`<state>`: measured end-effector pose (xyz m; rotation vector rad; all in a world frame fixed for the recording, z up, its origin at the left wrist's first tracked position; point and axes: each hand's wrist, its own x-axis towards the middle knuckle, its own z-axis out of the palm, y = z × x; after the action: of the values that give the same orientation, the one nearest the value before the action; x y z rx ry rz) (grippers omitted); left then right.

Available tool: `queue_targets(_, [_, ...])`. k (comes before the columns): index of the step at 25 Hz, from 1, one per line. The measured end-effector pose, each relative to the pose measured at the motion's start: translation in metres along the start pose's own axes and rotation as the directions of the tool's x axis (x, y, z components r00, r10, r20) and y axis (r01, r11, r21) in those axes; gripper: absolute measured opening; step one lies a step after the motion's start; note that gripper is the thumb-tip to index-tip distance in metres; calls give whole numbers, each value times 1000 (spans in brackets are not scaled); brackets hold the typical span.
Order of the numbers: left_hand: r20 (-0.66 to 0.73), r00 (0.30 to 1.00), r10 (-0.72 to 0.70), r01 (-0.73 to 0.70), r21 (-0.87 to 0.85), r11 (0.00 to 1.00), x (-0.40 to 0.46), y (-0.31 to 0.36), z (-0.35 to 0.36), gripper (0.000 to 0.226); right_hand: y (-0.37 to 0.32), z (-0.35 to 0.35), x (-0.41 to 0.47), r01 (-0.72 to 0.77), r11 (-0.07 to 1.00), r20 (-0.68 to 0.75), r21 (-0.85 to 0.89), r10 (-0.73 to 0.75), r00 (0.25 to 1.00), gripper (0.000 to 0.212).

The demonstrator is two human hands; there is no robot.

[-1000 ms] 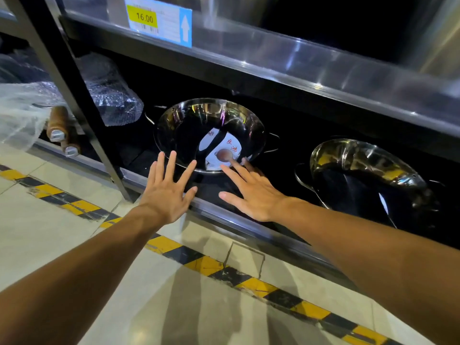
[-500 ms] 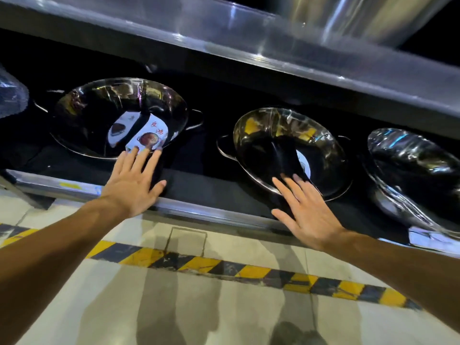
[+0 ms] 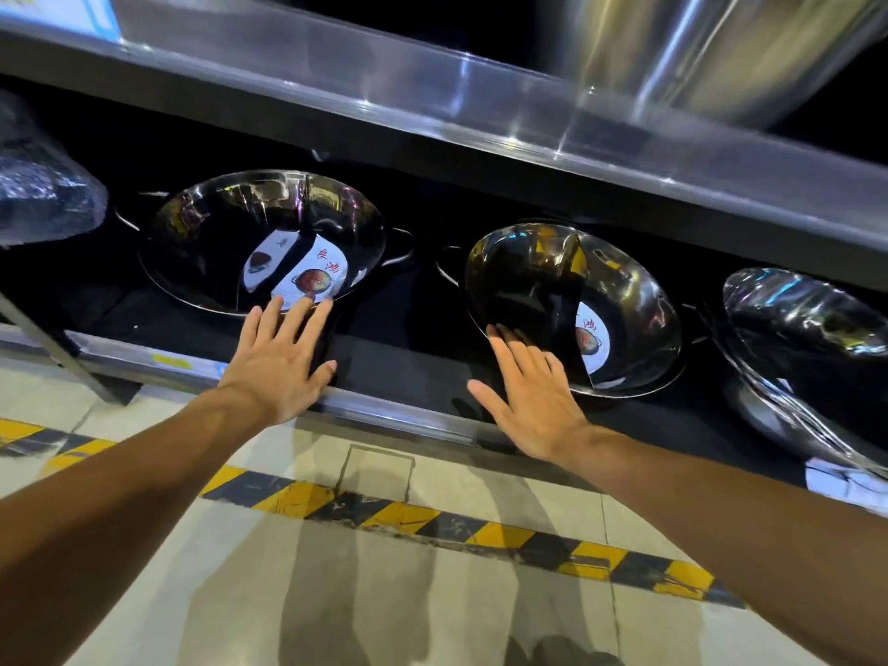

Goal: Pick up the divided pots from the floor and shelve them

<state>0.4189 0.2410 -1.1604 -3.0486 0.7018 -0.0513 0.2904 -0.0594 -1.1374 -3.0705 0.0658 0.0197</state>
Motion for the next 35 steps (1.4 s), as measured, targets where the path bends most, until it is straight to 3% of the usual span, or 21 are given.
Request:
queue_targets(5, [-73,997,-40,40,1,999,-3,0,2,77,8,8,-12,28,985,-51,-173,-37,998,74])
queue_targets(9, [-73,996,-42,47,74,996,-8,-5,10,77,9,7,-10,36,992,-58,-117,-43,997,73])
queue_targets(17, [-86,994,-71,69,-28,997,-15,-14,13,75,16,10,-28,-36,985,-76,-169,24,997,76])
queue_targets(21, [-19,998,-51,50,-69,996,-13,-21,13,73,21,11,-30,-16,993,-19,-121,14,1000,76])
queue_targets(25, [12,998,-59,59,-57,997,-12,-21,4,70,9,0,-23,-44,998,-87,-53,40,995,73])
queue_targets(30, [-9,1000,11,-11,-18,1000,-18,-27,-26,67,-51,-23,26,195,978,-180,77,-179,967,65])
queue_targets(32, [-24,1000,-12,11,-45,999,-22,-37,-47,67,-84,-28,52,238,962,-162,135,-215,963,65])
queue_targets(35, [-78,994,-76,69,-100,993,-67,-53,-65,66,-144,-27,61,448,872,-178,200,-417,891,65])
